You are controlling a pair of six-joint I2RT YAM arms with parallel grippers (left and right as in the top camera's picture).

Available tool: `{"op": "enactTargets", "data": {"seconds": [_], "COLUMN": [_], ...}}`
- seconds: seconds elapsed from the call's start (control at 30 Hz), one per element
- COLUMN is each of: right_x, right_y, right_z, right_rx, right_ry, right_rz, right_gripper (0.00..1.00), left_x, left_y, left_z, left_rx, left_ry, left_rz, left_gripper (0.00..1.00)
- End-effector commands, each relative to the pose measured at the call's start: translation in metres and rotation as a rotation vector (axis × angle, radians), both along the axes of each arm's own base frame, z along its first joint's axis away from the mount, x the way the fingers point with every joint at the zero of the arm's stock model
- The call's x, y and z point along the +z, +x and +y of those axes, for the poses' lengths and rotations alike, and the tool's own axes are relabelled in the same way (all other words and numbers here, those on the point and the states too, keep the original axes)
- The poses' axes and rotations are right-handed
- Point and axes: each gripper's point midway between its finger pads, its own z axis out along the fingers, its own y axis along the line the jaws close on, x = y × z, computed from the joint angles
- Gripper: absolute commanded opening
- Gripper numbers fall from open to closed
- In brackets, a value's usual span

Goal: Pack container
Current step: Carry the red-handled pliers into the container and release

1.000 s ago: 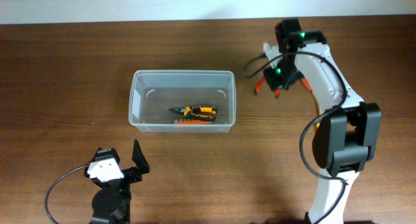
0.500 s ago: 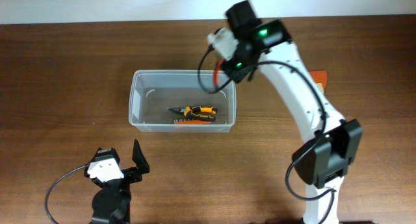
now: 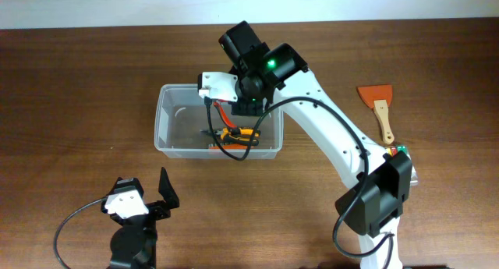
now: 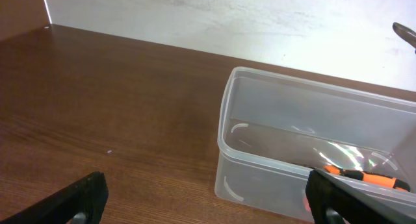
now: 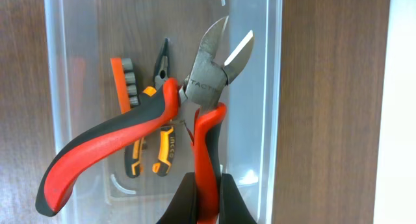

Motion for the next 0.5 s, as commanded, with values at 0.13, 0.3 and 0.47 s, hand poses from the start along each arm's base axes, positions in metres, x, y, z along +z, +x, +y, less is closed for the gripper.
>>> {"op": "enactTargets", "data": {"seconds": [0.13, 0.3, 0.47], "right_x": [-0.043, -0.078, -0.103], "right_y": [0.005, 0.005, 0.008], "right_z": [0.01, 0.017, 0.019], "right_rx": [0.049, 0.04, 0.015], "right_ry": [-0.024, -0.026, -0.039], "right_rz": [0.075, 0.148, 0.183], "right_gripper": [0.04, 0.04, 0.04], "left_x": [-0.001, -0.001, -0.001], "left_y": [0.0, 0.0, 0.0], "left_z": [0.0, 0.0, 0.0], "left_rx": [-0.003, -0.003, -0.002], "left_ry": [0.009, 0.009, 0.009], "left_rz": [0.002, 0.002, 0.002], "left_gripper": [0.99, 0.99, 0.99]}}
